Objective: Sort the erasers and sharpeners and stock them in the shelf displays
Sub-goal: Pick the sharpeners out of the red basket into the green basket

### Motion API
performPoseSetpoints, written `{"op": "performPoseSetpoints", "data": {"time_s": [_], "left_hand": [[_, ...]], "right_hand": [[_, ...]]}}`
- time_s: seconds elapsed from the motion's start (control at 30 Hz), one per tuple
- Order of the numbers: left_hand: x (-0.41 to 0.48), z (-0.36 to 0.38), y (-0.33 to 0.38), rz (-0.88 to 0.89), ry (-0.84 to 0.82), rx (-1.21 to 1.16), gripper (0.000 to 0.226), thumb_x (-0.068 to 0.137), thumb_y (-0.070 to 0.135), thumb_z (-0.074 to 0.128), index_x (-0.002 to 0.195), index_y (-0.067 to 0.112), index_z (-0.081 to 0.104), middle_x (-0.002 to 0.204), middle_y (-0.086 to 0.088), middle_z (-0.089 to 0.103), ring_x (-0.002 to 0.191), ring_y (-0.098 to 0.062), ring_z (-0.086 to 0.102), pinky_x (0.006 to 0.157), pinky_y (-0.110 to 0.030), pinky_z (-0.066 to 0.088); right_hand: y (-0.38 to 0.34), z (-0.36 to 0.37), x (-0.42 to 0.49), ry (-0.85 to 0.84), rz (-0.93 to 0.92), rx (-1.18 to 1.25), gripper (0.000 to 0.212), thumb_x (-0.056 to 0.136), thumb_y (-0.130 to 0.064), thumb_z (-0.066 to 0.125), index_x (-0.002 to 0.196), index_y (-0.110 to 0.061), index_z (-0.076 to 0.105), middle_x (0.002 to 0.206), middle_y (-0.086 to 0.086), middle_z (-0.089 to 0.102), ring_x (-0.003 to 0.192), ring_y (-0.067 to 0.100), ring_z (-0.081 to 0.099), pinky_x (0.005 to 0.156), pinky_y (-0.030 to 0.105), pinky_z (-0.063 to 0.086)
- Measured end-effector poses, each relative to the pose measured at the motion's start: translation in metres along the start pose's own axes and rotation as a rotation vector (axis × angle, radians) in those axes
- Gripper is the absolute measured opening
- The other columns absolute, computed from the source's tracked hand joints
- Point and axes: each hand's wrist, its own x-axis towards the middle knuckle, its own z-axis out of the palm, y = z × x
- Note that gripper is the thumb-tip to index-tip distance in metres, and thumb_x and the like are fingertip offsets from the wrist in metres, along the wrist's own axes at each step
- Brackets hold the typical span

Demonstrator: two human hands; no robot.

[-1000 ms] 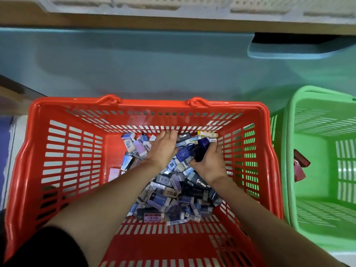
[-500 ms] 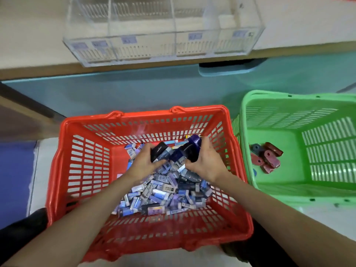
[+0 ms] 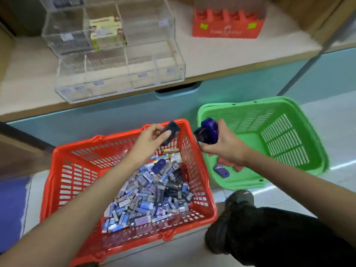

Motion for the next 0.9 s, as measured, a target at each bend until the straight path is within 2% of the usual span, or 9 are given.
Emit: {"op": "performPoseSetpoints", "data": {"time_s": [0.1, 0.23, 0.33, 0.47, 0.53, 0.63, 0.77, 0.83, 0.9], "left_hand": [[0.027, 0.057, 0.025, 0.063, -0.148, 0.094, 0.013, 0.087, 0.003, 0.062, 0.095, 0.011, 0.055, 0.080, 0.002, 0.057, 0.062, 0.011, 0.054, 0.064, -0.006, 0.040], [0.063, 0.141, 0.012, 0.043, -0.301, 0.447, 0.024, 0.084, 0.016, 0.070, 0.104, 0.006, 0.063, 0.099, -0.007, 0.064, 0.092, -0.020, 0.059, 0.075, -0.025, 0.044], [0.083, 0.179, -0.006, -0.019, -0.372, 0.732, 0.025, 0.083, 0.026, 0.071, 0.103, 0.011, 0.065, 0.107, -0.009, 0.066, 0.100, -0.027, 0.060, 0.079, -0.031, 0.045], [0.103, 0.200, -0.022, -0.055, -0.449, 0.818, 0.035, 0.085, 0.028, 0.068, 0.115, 0.012, 0.061, 0.117, -0.011, 0.064, 0.105, -0.028, 0.059, 0.089, -0.038, 0.048], [0.106, 0.198, -0.022, 0.019, -0.438, 0.865, 0.049, 0.087, 0.031, 0.065, 0.130, 0.013, 0.051, 0.130, -0.009, 0.057, 0.117, -0.028, 0.053, 0.097, -0.037, 0.044], [0.101, 0.175, -0.011, 0.212, -0.376, 0.785, 0.042, 0.090, 0.025, 0.060, 0.129, 0.011, 0.051, 0.134, -0.007, 0.052, 0.123, -0.024, 0.048, 0.100, -0.032, 0.038], [0.076, 0.107, -0.001, 0.412, -0.229, 0.575, 0.023, 0.088, 0.014, 0.060, 0.109, 0.007, 0.063, 0.109, -0.007, 0.061, 0.100, -0.013, 0.056, 0.089, -0.022, 0.040], [0.057, 0.064, -0.010, 0.419, -0.152, 0.521, 0.016, 0.084, 0.007, 0.059, 0.099, 0.004, 0.065, 0.093, -0.004, 0.060, 0.081, -0.007, 0.055, 0.076, -0.011, 0.038], [0.037, 0.022, -0.032, 0.299, -0.112, 0.518, 0.012, 0.084, 0.001, 0.061, 0.095, 0.003, 0.065, 0.089, -0.005, 0.062, 0.075, -0.012, 0.056, 0.070, -0.012, 0.039]], "right_hand": [[0.044, -0.064, 0.006, -0.012, 0.200, -0.109, 0.052, 0.079, -0.012, 0.073, 0.113, -0.003, 0.035, 0.083, -0.004, 0.051, 0.068, 0.004, 0.051, 0.054, 0.013, 0.042], [0.118, -0.080, 0.019, -0.097, 0.446, -0.269, 0.064, 0.079, -0.021, 0.073, 0.122, 0.003, 0.032, 0.099, 0.011, 0.052, 0.085, 0.022, 0.053, 0.062, 0.030, 0.045], [0.146, -0.062, 0.027, -0.200, 0.446, -0.371, 0.063, 0.079, -0.027, 0.072, 0.120, 0.003, 0.035, 0.104, 0.013, 0.054, 0.090, 0.024, 0.053, 0.071, 0.030, 0.041], [0.175, -0.044, 0.038, -0.136, 0.438, -0.248, 0.058, 0.080, -0.016, 0.071, 0.123, 0.001, 0.038, 0.118, 0.016, 0.057, 0.105, 0.029, 0.057, 0.073, 0.026, 0.042], [0.185, -0.043, 0.041, -0.129, 0.414, -0.252, 0.054, 0.081, -0.015, 0.070, 0.123, 0.001, 0.039, 0.118, 0.015, 0.058, 0.103, 0.030, 0.058, 0.077, 0.029, 0.045], [0.188, -0.051, 0.046, -0.103, 0.411, -0.362, 0.050, 0.085, -0.023, 0.066, 0.122, 0.001, 0.042, 0.120, 0.015, 0.054, 0.106, 0.030, 0.054, 0.077, 0.029, 0.041], [0.146, -0.061, 0.051, -0.001, 0.231, -0.277, 0.037, 0.091, -0.021, 0.058, 0.124, -0.006, 0.047, 0.122, 0.012, 0.055, 0.103, 0.027, 0.057, 0.077, 0.028, 0.049], [0.103, -0.055, 0.043, 0.062, 0.025, -0.127, 0.016, 0.093, -0.018, 0.053, 0.108, -0.013, 0.051, 0.102, -0.001, 0.058, 0.083, 0.016, 0.058, 0.059, 0.016, 0.047], [0.056, -0.040, 0.031, 0.081, -0.194, -0.095, 0.005, 0.094, -0.013, 0.050, 0.099, -0.013, 0.051, 0.086, -0.008, 0.055, 0.070, 0.005, 0.053, 0.055, 0.011, 0.041]]}}
